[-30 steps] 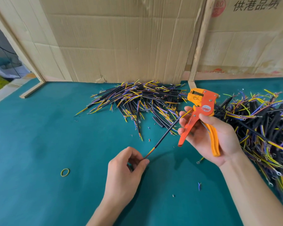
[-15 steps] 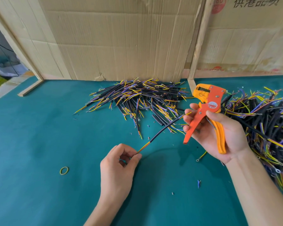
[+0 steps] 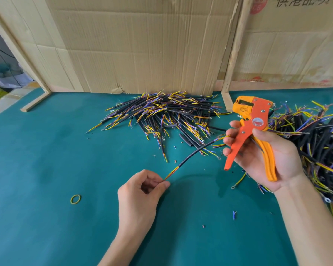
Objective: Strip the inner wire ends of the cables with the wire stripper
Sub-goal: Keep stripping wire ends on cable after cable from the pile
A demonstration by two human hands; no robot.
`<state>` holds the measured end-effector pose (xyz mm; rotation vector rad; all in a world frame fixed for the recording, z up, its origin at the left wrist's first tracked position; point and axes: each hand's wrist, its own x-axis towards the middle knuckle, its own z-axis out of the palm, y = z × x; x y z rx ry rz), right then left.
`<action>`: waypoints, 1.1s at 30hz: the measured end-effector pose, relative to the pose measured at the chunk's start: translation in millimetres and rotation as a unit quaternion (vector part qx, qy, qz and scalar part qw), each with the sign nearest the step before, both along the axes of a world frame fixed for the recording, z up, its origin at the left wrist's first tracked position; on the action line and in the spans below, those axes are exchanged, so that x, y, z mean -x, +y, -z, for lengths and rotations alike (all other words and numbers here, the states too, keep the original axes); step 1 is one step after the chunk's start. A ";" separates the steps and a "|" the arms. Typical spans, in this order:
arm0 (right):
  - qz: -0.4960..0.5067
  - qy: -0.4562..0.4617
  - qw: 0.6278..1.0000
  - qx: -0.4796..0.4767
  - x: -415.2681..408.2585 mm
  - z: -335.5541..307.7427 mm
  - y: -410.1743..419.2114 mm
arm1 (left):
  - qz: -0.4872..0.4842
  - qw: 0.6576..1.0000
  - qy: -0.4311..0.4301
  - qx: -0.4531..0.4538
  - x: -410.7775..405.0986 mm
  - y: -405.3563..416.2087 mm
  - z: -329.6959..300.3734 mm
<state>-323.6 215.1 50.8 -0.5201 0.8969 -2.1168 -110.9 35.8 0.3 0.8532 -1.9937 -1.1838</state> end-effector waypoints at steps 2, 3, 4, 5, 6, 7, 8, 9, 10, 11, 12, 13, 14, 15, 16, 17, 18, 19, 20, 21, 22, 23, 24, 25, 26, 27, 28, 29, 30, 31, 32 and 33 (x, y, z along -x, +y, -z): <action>0.001 -0.002 1.000 0.004 -1.0 -1.3 -0.3 | 0.003 1.000 -0.006 0.002 0.5 0.5 0.1; 0.000 -0.003 1.000 0.005 -1.7 -1.8 -1.0 | 0.009 1.000 -0.009 0.005 0.4 0.6 0.6; -0.001 -0.005 1.000 0.006 -2.4 -2.1 -2.0 | 0.017 1.000 -0.013 0.009 0.3 0.7 0.8; -0.002 -0.006 1.000 0.006 -3.2 -2.3 -3.3 | 0.026 0.999 -0.017 0.014 -0.3 0.8 1.0; -0.003 -0.008 1.000 0.006 -4.0 -2.5 -4.5 | 0.035 0.999 -0.022 0.017 -0.6 1.0 1.3; -0.004 -0.009 1.000 0.007 -4.7 -2.6 -5.5 | 0.041 0.999 -0.024 0.019 -1.0 1.2 1.6; -0.006 -0.009 1.000 0.007 -5.3 -2.6 -6.4 | 0.042 0.999 -0.021 0.017 -1.3 1.1 1.7; -0.009 -0.009 1.000 0.006 -6.0 -2.7 -7.1 | 0.035 0.999 -0.012 0.013 -1.6 0.2 2.1; -0.013 -0.009 1.000 0.005 -6.7 -2.8 -7.9 | 0.023 1.000 0.003 0.006 -1.9 -1.7 2.9; -0.016 -0.008 1.000 0.001 -7.5 -2.9 -8.3 | 0.008 1.000 0.023 -0.001 -2.2 -4.5 3.6; -0.018 -0.007 1.000 -0.005 -8.0 -2.6 -8.9 | -0.007 0.999 0.047 -0.015 -2.3 -7.6 3.8; -0.019 -0.007 1.000 -0.013 -8.4 -1.9 -9.3 | -0.017 0.996 0.076 -0.039 -3.0 -11.4 3.9; -0.020 -0.006 1.000 -0.023 -8.9 -1.2 -10.0 | -0.017 0.991 0.109 -0.074 -3.7 -15.0 3.4; -0.022 -0.005 0.999 -0.033 -9.9 -0.6 -11.2 | -0.009 0.983 0.141 -0.118 -5.1 -18.3 2.4; -0.026 -0.005 0.999 -0.041 -11.4 -0.2 -12.8 | 0.003 0.972 0.170 -0.163 -7.1 -21.1 0.6; -0.030 -0.006 0.998 -0.047 -13.2 0.1 -14.7 | 0.015 0.959 0.191 -0.207 -9.1 -24.1 -0.6; -0.032 -0.009 0.998 -0.050 -14.8 0.5 -16.6 | 0.024 0.947 0.208 -0.245 -10.8 -27.0 -2.0; -0.032 -0.011 0.998 -0.053 -15.9 1.0 -18.0 | 0.031 0.935 0.221 -0.277 -12.1 -29.6 -3.3; -0.030 -0.011 0.998 -0.057 -16.8 1.3 -19.4 | 0.037 0.924 0.232 -0.302 -13.0 -31.9 -4.3; -0.029 -0.009 0.998 -0.063 -17.9 1.4 -20.7 | 0.042 0.913 0.243 -0.324 -13.6 -34.1 -5.5; -0.030 -0.005 0.997 -0.070 -19.1 1.4 -22.1 | 0.048 0.901 0.257 -0.346 -14.0 -36.2 -6.6; -0.032 -0.002 0.996 -0.078 -20.6 1.2 -23.6 | 0.055 0.886 0.272 -0.371 -14.2 -38.0 -8.5; -0.036 0.001 0.996 -0.086 -22.2 1.1 -25.1 | 0.064 0.869 0.286 -0.400 -14.1 -39.7 -10.7; -0.042 0.004 0.995 -0.094 -24.1 1.4 -26.6 | 0.075 0.848 0.300 -0.430 -13.9 -41.0 -13.3; -0.049 0.008 0.994 -0.102 -26.0 2.0 -28.3 | 0.086 0.826 0.316 -0.458 -13.5 -42.0 -15.6; -0.058 0.013 0.992 -0.109 -28.1 2.5 -30.1 | 0.097 0.805 0.330 -0.482 -12.9 -42.5 -18.1; -0.067 0.017 0.991 -0.115 -30.6 2.9 -32.0 | 0.106 0.787 0.343 -0.502 -12.6 -43.0 -21.1; -0.075 0.019 0.990 -0.121 -33.2 3.3 -34.0 | 0.117 0.769 0.355 -0.519 -12.9 -43.8 -24.0; -0.084 0.020 0.988 -0.125 -35.8 4.1 -36.1 | 0.133 0.749 0.371 -0.533 -13.5 -44.0 -27.9; -0.092 0.021 0.987 -0.129 -38.2 5.2 -38.2 | 0.156 0.728 0.388 -0.543 -14.9 -44.3 -31.4; -0.100 0.021 0.986 -0.134 -40.7 6.1 -40.3 | 0.175 0.713 0.399 -0.549 -16.3 -44.7 -34.9; -0.109 0.023 0.984 -0.139 -43.5 6.5 -42.5 | 0.191 0.701 0.407 -0.553 -17.3 -44.5 -38.5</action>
